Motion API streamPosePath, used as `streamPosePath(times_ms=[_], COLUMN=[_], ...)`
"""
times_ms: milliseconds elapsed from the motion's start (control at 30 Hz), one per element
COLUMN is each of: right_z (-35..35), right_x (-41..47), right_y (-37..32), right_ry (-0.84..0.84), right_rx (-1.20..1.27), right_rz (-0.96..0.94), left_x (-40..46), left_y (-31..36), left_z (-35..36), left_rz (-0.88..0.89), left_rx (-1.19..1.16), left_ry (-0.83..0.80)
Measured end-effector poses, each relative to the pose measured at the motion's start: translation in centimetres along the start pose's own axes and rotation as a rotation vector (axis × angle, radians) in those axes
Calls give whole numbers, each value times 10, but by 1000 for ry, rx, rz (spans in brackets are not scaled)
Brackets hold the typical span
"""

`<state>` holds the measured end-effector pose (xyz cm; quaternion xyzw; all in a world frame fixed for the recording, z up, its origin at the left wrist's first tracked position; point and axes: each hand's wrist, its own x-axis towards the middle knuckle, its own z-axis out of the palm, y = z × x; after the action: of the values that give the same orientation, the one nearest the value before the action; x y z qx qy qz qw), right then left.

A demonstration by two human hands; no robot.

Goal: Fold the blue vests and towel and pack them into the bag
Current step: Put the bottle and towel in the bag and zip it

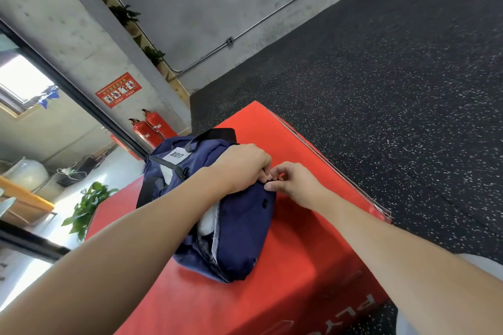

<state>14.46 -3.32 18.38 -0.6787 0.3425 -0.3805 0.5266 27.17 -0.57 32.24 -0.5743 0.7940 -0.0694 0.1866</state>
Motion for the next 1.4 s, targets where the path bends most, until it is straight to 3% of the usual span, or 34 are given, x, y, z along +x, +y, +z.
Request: streamPosePath(times_ms=[367,533,667,933,1067,1133,1233,1333,1400], right_z=[-15,9,34,45,38,26,18,22,28], right_x=[-7,-11,-15,-11,-5,-1,-3,-15,-25], right_y=[0,-54,-76,-86,-81,-81,-83,-88,-96], right_ry=[2,-47,-39,57,235,290,237,189,142], right_rx=[-400,-288,-382,-405,-380,-359,-379,-479,-519], right_rz=[-20,-385,-611,-425,-312,-228,-210,-410,-609], left_x=[-87,-112,-121,-143,-160,-174,-192,-199,-202], left_y=[-18,-19,-12,-23,-22,-18,-5,-1,-2], left_z=[-26,-24,-25,-15,-7,3,20,37,45], left_rz=[-229,-251,-211,-162,-134,-167,-287,-478,-513], left_rx=[-18,-20,7,-10,136,86,-155,-408,-492], left_ry=[203,375,409,534,645,712,709,575,591])
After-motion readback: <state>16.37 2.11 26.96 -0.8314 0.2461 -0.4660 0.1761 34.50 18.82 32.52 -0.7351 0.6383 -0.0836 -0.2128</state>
